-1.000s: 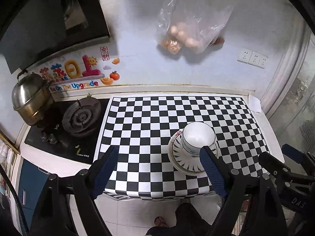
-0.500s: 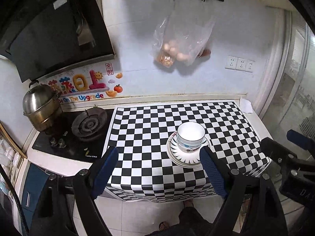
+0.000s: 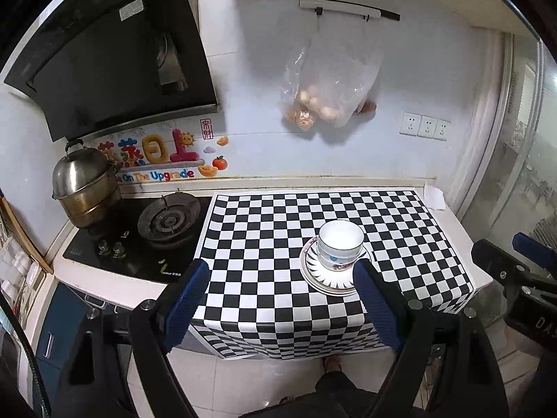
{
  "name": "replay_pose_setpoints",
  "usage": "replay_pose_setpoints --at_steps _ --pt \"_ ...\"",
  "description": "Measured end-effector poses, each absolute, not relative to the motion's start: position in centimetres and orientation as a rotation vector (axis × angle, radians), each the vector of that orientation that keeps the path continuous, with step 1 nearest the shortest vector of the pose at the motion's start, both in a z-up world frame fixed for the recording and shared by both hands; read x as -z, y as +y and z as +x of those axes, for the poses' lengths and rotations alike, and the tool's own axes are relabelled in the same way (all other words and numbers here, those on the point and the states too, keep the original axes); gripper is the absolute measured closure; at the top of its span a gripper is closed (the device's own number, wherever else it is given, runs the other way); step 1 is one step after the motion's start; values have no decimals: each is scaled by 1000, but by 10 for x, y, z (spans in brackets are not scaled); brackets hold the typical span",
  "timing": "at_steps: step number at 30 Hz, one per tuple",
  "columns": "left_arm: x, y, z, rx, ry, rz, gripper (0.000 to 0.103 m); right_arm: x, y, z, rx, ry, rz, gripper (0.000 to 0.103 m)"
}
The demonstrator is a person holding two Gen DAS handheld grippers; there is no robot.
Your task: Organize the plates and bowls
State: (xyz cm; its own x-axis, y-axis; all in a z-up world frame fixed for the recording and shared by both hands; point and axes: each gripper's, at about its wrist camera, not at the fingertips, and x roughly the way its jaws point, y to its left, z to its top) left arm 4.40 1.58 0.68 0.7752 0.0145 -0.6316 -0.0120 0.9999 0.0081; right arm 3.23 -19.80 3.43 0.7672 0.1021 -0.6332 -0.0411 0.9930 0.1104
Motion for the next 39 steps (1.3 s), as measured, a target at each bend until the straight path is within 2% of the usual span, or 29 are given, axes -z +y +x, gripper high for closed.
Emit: replay_pose_setpoints --at_steps 39 --pt "-6 12 39 1 685 7 19 -31 -210 30 -39 710 86 12"
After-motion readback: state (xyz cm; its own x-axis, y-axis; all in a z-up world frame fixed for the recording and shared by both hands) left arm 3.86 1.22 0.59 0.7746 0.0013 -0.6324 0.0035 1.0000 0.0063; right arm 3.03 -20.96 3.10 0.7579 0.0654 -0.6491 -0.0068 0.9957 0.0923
